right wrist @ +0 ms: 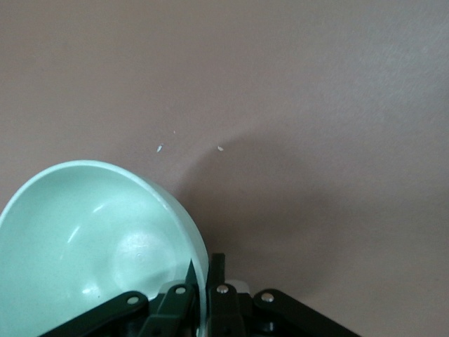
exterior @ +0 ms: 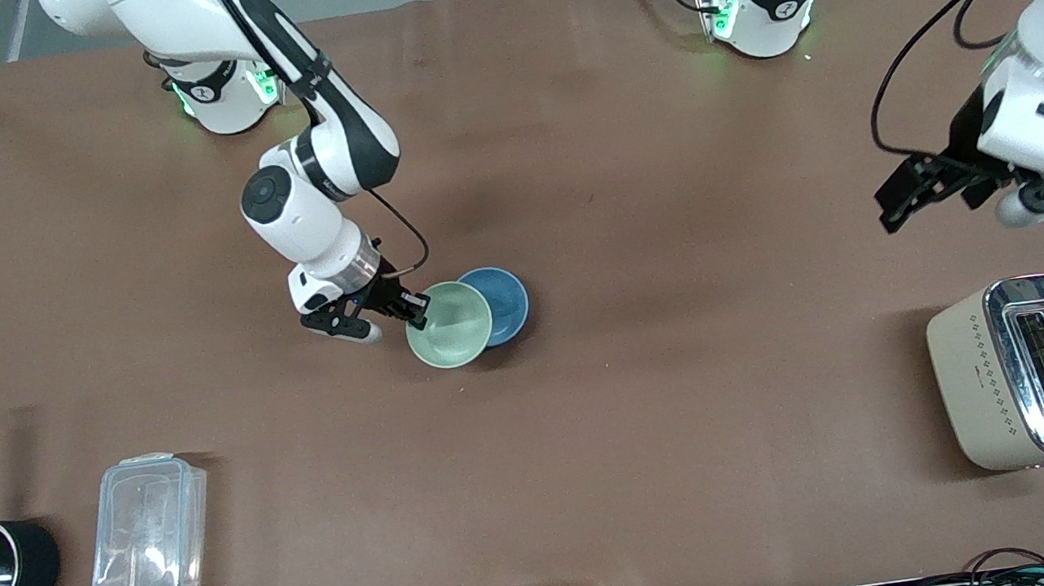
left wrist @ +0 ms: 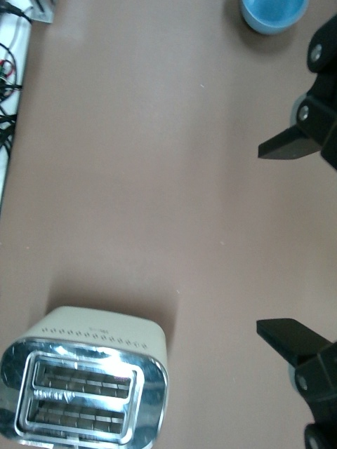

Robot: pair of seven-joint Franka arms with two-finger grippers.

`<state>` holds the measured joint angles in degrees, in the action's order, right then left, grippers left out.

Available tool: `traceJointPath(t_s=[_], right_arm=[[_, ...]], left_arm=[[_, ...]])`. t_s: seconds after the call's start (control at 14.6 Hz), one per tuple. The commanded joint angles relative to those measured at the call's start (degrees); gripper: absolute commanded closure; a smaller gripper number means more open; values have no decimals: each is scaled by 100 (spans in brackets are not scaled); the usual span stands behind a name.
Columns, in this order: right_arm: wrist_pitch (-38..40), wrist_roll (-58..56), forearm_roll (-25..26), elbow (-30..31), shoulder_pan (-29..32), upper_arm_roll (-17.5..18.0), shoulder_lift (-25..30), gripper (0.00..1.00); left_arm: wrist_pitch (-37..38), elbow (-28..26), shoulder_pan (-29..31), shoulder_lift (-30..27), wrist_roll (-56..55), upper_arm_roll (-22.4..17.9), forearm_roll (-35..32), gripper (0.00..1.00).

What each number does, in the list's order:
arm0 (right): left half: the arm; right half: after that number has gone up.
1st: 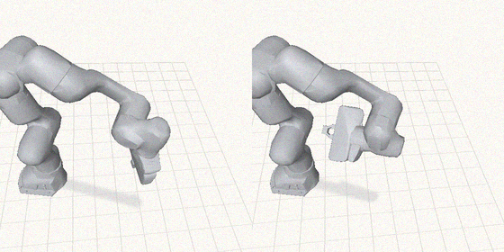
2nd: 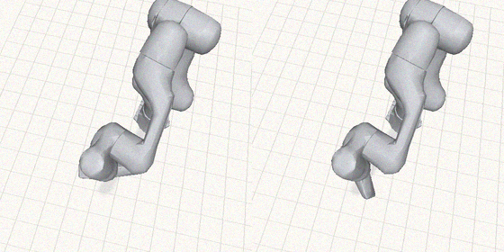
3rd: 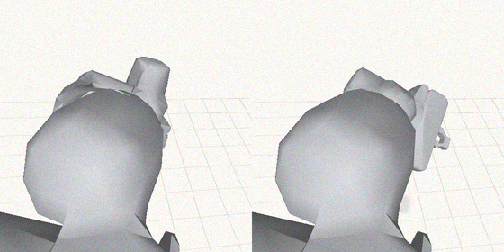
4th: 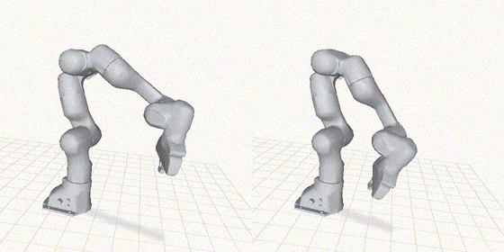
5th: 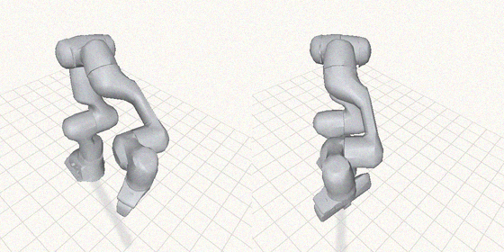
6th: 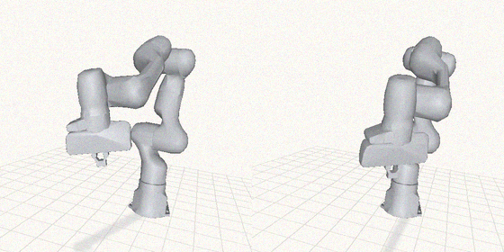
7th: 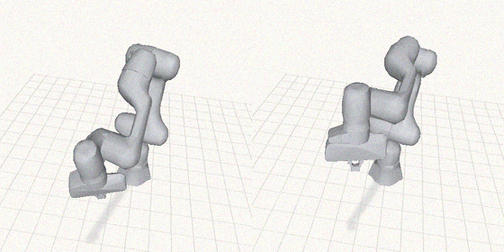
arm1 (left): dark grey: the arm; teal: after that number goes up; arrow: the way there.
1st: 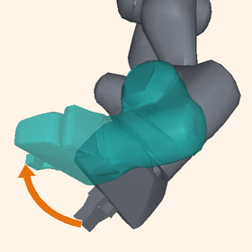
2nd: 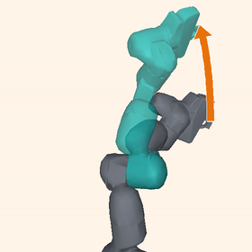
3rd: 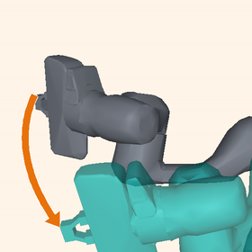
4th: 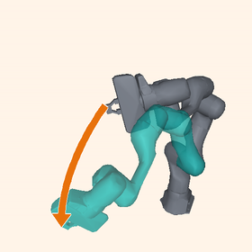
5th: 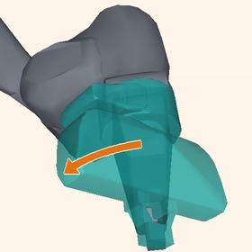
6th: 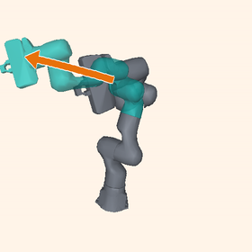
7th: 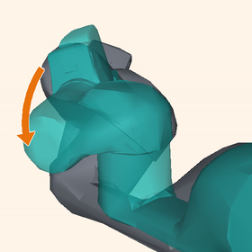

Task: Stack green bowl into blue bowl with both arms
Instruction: 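Carry the green bowl over the blue bowl while the left gripper withdraws, then lower the green bowl into the blue bowl and open the right gripper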

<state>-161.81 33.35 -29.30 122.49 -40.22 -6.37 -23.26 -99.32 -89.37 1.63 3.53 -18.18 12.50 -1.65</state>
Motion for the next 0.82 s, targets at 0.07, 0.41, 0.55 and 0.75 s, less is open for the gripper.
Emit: traceJointPath(t_s=[0.07,0.41,0.55,0.75], right_arm=[[-26,330,82,-278,-135,-75,-108,97],[-9,401,82,-191,-205,-75,-82,97],[9,383,82,-60,-267,-75,-38,97],[377,383,82,38,-267,-66,146,97]], left_arm=[[474,-186,-13,-484,770,-396,-2,0],[835,-151,13,-626,1045,-450,-2,0],[835,-151,4,-652,1036,-415,7,0],[844,-160,4,-643,1054,-406,-2,0]])
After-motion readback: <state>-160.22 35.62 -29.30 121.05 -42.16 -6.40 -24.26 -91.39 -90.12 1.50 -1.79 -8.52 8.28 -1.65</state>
